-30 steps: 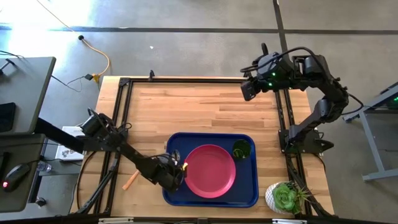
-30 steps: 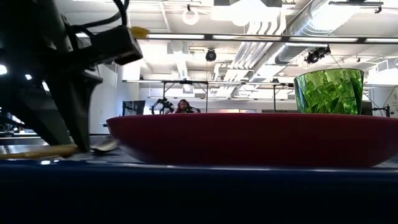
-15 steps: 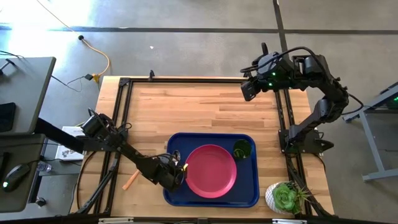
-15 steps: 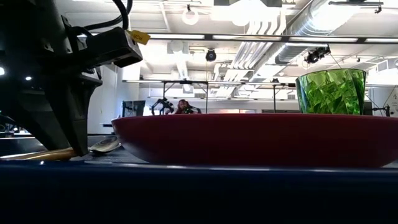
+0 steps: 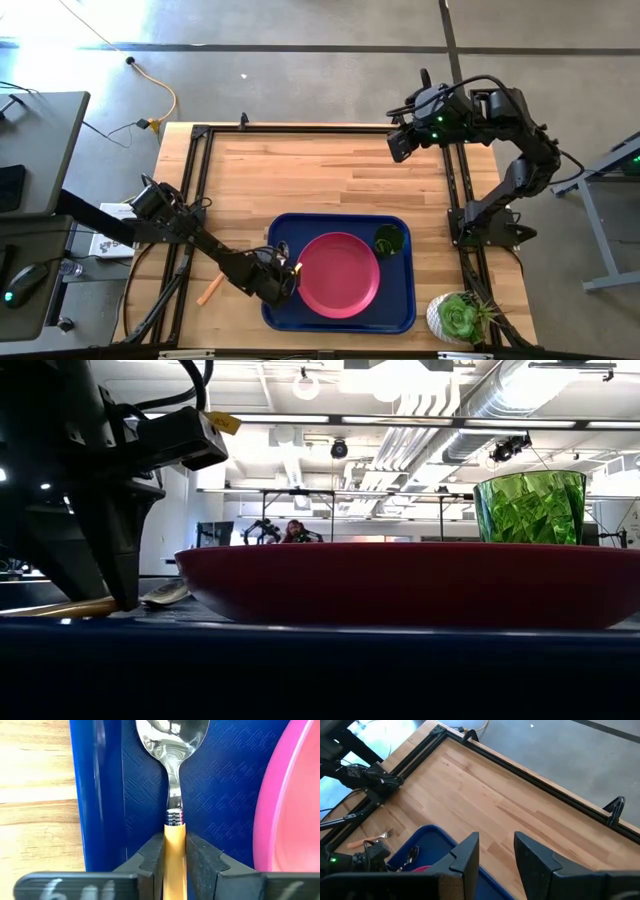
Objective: Pick and place plate/cup/fork/spoon on tray
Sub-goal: Put the yellow spoon on the blue tray to the left side of the pink plate
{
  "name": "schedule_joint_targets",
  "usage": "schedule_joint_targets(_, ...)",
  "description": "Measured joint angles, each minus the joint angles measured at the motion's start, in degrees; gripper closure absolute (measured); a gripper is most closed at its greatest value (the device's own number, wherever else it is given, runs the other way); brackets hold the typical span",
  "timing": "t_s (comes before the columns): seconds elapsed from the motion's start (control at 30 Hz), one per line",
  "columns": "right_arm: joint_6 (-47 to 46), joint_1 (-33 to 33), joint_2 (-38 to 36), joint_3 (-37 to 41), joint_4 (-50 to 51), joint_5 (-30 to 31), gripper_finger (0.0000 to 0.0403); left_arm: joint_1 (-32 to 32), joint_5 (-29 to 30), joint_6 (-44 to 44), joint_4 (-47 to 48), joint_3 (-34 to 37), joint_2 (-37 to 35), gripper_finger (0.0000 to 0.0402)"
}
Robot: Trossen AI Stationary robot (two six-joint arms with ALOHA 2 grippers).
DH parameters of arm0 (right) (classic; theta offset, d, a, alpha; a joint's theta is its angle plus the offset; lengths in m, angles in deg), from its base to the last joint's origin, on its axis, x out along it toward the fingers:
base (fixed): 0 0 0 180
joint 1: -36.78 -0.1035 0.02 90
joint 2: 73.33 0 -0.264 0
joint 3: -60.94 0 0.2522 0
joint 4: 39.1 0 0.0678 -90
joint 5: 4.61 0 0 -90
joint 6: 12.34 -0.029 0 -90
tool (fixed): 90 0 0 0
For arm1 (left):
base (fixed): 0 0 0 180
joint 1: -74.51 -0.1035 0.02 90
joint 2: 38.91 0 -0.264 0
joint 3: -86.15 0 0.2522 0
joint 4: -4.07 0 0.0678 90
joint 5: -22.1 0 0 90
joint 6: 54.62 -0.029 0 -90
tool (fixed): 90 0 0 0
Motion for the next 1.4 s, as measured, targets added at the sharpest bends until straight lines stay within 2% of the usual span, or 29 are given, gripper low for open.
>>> schedule_joint_targets(0.3, -0.02, 0.00, 0.00, 0.00, -0.02, 0.02, 0.0289, 0.00, -0.21, -0.28, -0.17, 0.01, 0.00, 0.0297)
schedule_joint_targets(0.97, 0.15, 0.00, 0.00, 0.00, 0.00, -0.17, 0.0289, 0.04, -1.03, -0.34, 1.64, 0.24, -2.25, 0.0314)
schedule_joint_targets(1.2, -0.02, 0.00, 0.00, 0.00, 0.00, -2.77, 0.0289, -0.04, -0.60, -1.89, 1.62, 0.08, -4.33, 0.0314)
schedule_joint_targets(1.4, -1.07, 0.02, -0.02, 0.00, -0.02, -3.13, 0.0289, -0.04, -0.59, -2.20, 5.76, 0.10, -6.61, 0.0314)
